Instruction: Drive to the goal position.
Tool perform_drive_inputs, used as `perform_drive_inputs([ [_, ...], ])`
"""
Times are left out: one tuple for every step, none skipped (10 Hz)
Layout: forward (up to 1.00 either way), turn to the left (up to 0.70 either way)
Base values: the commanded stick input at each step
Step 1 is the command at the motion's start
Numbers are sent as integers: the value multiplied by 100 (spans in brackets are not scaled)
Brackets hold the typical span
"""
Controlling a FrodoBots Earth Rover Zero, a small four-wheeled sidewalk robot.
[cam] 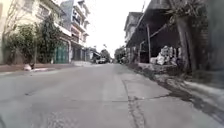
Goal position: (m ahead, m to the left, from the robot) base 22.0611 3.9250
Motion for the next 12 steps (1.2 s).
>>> perform_drive_inputs([
  [100,0],
  [100,0],
  [100,0],
  [100,0],
  [100,0],
  [100,0],
  [100,0],
  [100,0],
  [100,4],
  [100,1],
  [100,0],
  [100,2],
])
